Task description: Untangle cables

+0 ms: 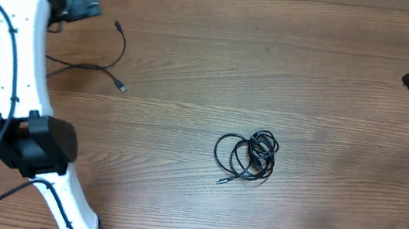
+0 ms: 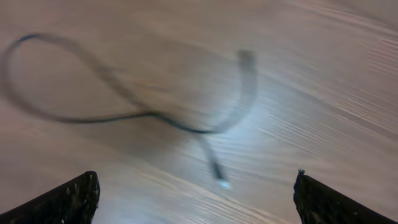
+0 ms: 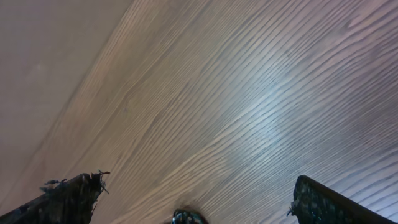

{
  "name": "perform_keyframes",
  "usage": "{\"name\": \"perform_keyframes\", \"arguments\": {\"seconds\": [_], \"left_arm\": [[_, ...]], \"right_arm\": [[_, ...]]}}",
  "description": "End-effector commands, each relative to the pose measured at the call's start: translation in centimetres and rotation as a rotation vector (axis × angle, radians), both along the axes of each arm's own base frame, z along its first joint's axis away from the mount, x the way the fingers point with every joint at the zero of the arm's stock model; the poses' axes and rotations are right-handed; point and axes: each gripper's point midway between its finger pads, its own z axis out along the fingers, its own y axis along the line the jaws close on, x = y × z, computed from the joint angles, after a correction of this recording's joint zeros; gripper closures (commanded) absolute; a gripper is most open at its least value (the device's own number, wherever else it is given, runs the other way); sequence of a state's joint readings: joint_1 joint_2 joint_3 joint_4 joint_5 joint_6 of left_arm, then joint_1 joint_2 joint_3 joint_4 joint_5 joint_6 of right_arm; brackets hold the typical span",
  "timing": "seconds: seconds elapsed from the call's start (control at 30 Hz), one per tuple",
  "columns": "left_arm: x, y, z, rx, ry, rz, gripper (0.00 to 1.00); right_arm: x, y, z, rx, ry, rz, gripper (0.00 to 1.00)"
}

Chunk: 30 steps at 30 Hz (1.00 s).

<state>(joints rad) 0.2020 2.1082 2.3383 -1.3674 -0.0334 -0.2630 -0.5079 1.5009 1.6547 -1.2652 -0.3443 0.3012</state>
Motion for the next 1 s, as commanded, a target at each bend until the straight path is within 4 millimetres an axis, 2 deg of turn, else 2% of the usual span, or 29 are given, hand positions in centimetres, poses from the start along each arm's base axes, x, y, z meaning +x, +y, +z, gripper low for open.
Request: {"name": "perform_keyframes", "arguments": {"seconds": [0.0, 0.2, 0.33, 0.47, 0.57, 0.77, 0.97], "left_arm": [[-0.6, 5.5, -2.9, 0.102, 0.081, 0.197, 0.00], [-1.4, 11.6, -8.4, 0.087, 0.170, 0.345, 0.00], [-2.8, 15.5, -12.2, 0.069, 0.234, 0.421, 0.00], [-4.0, 19.5, -15.0, 0.065, 0.250, 0.493, 0.00], [-4.3, 22.1, -16.4, 0.079, 0.239, 0.496, 0.00], [-3.5, 25.2, -17.7, 0.142, 0.198, 0.412, 0.08], [-3.1, 26.2, -20.6, 0.159, 0.217, 0.363, 0.02]], "right_arm": [[0.2, 1.1, 0.3, 0.017, -0.016, 0.041, 0.00], [0.4, 2.4, 0.3, 0.016, -0.012, 0.080, 0.00], [0.6, 3.0, 0.3, 0.014, -0.013, 0.101, 0.00], [0.7, 3.3, 0.3, 0.015, -0.012, 0.111, 0.00], [0.6, 3.4, 0.2, 0.018, -0.006, 0.112, 0.00], [0.4, 3.5, 0.1, 0.023, 0.004, 0.112, 0.00], [0.3, 3.6, 0.0, 0.026, 0.007, 0.112, 0.00]]}}
